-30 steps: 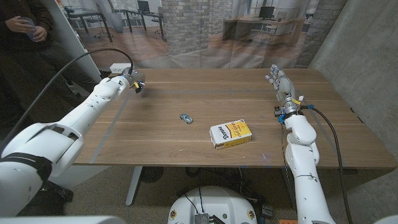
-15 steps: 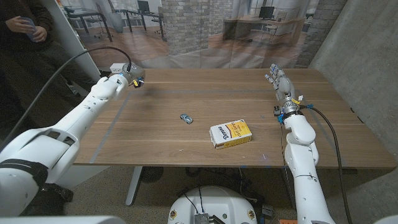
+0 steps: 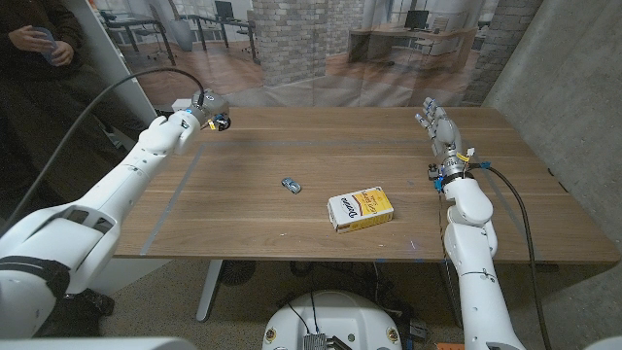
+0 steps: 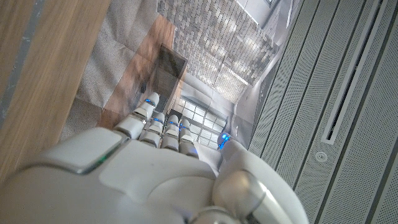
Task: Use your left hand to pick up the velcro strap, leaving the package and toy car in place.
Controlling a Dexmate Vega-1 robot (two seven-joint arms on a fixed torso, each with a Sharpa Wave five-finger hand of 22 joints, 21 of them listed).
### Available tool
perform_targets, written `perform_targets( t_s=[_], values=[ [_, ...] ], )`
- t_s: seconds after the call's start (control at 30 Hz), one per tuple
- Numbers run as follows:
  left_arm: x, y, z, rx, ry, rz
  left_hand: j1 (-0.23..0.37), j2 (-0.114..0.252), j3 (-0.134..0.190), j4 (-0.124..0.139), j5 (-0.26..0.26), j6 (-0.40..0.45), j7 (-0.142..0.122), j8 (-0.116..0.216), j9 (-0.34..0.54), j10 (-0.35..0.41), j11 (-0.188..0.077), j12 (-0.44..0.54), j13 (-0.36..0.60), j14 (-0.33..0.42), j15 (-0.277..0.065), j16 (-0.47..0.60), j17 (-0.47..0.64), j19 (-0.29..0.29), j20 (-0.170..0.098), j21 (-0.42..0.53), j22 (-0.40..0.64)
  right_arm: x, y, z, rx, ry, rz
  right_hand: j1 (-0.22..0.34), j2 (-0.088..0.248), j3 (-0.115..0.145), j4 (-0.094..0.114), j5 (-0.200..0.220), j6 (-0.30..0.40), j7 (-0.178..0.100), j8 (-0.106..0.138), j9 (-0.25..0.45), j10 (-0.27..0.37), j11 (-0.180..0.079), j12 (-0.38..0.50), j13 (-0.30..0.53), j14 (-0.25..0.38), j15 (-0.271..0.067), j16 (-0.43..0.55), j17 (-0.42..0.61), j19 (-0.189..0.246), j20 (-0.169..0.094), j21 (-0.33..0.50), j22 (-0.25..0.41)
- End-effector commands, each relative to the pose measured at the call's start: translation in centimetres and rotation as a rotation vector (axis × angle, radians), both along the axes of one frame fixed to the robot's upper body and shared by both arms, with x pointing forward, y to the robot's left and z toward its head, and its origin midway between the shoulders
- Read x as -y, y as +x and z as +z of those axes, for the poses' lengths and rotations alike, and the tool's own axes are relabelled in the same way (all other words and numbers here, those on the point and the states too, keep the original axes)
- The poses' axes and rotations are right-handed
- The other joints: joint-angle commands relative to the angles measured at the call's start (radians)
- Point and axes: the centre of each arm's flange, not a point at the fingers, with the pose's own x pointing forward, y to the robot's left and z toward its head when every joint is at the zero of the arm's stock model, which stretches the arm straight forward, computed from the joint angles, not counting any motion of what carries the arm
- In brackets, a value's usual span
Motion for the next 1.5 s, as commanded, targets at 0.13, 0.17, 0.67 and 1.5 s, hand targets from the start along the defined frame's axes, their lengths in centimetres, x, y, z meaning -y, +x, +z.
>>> perform_targets(
  t_s=[0.13,0.17,0.67,1.5],
  values=[
    [0.2,-1.5,1.1,0.055,0.000,-0.022,-0.002,-0.005,0.010,0.000,0.004,-0.006,0.005,0.015,0.010,0.013,0.002,0.003,0.006,0.011,-0.170,-0.005,0.007,-0.009,-0.018,0.016,0.001,-0.2,-0.2,0.0,0.012,0.007,-0.001,-0.007,0.027,0.007,-0.003,-0.003,0.009,0.000,-0.001,0.002,0.010,0.003,-0.001,0.003,0.010,0.001,-0.004,0.000,-0.001,-0.007,-0.001,0.003],
    [0.2,-1.6,1.2,0.058,-0.002,-0.024,-0.002,-0.006,0.010,0.000,0.004,-0.006,0.004,0.015,0.011,0.013,0.002,0.002,0.006,0.011,-0.170,-0.006,0.007,-0.008,-0.018,0.016,0.001,-0.2,-0.2,0.0,0.013,0.007,-0.002,-0.007,0.027,0.007,-0.003,-0.003,0.009,0.000,-0.001,0.002,0.010,0.003,-0.001,0.003,0.011,0.001,-0.004,0.000,-0.001,-0.008,-0.001,0.003],
    [0.2,-3.4,2.3,0.129,-0.012,-0.048,-0.002,-0.008,0.018,-0.001,0.004,-0.009,0.006,0.037,0.024,0.021,0.001,0.002,0.014,0.022,-0.171,-0.008,0.017,-0.014,-0.018,0.033,-0.002,-0.3,-1.0,-0.3,0.023,0.012,-0.005,-0.008,0.027,0.008,-0.003,-0.003,0.010,0.000,-0.001,0.002,0.012,0.001,-0.001,0.003,0.012,-0.001,-0.004,0.000,-0.007,-0.011,-0.003,0.004],
    [-0.6,-5.7,3.8,0.283,-0.065,-0.108,-0.010,-0.012,0.032,0.000,0.006,-0.018,0.009,0.071,0.043,0.031,0.002,-0.002,0.029,0.040,-0.170,-0.010,0.037,-0.021,-0.016,0.065,-0.009,-1.5,-2.5,-0.9,0.041,0.013,-0.024,-0.009,0.027,0.009,-0.003,-0.003,0.014,-0.001,0.000,0.002,0.016,-0.001,0.000,0.002,0.020,-0.003,-0.002,0.000,-0.007,-0.013,-0.002,0.004]
  ],
)
